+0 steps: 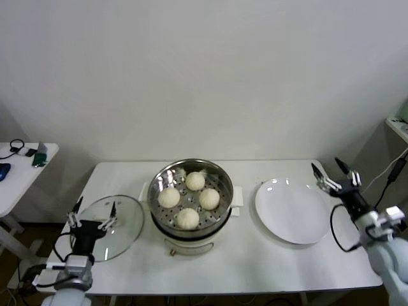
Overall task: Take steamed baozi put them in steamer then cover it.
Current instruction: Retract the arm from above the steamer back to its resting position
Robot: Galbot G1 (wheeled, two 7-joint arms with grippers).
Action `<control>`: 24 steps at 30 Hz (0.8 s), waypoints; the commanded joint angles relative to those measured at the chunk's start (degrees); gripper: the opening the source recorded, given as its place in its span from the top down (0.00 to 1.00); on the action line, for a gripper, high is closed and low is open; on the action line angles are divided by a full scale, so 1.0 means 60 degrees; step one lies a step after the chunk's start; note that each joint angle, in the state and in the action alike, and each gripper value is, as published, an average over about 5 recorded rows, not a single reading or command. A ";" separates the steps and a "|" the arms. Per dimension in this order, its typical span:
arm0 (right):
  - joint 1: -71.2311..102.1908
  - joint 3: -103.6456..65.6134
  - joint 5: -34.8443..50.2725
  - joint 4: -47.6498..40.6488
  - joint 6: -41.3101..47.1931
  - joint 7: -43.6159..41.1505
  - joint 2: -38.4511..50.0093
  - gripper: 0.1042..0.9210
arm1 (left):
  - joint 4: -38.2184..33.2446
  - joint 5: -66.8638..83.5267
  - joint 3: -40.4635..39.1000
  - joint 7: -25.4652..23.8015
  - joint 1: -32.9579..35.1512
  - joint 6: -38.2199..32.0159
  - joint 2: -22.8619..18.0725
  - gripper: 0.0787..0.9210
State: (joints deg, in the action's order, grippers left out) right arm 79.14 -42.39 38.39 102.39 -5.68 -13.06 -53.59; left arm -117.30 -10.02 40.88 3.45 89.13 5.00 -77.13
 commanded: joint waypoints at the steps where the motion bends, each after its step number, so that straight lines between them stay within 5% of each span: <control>1: 0.2440 -0.1213 -0.1483 0.0441 -0.1940 -0.0180 -0.2463 0.12 | 0.0421 -0.1808 0.0037 0.0568 0.0205 -0.1445 0.0020 0.12; 8: 0.2645 -0.0249 -0.2459 0.0216 -0.2895 0.0331 -0.3205 0.12 | 0.1792 -0.7764 0.0150 0.3609 0.0529 -0.1551 0.0360 0.12; 11: 0.2757 0.0096 -0.2591 0.0188 -0.2956 0.0529 -0.3327 0.12 | 0.2662 -0.9604 0.0250 0.4317 0.0536 -0.1499 0.0513 0.12; 24: 0.3047 0.0579 -0.2536 0.0188 -0.2854 0.0888 -0.3474 0.12 | 0.4186 -1.0961 -0.0055 0.3920 0.0335 -0.1870 0.0660 0.12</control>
State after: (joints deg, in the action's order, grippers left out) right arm 95.10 -40.97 25.26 103.63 -20.52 -9.06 -71.84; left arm -98.33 -65.12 40.72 23.68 91.57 -4.61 -73.80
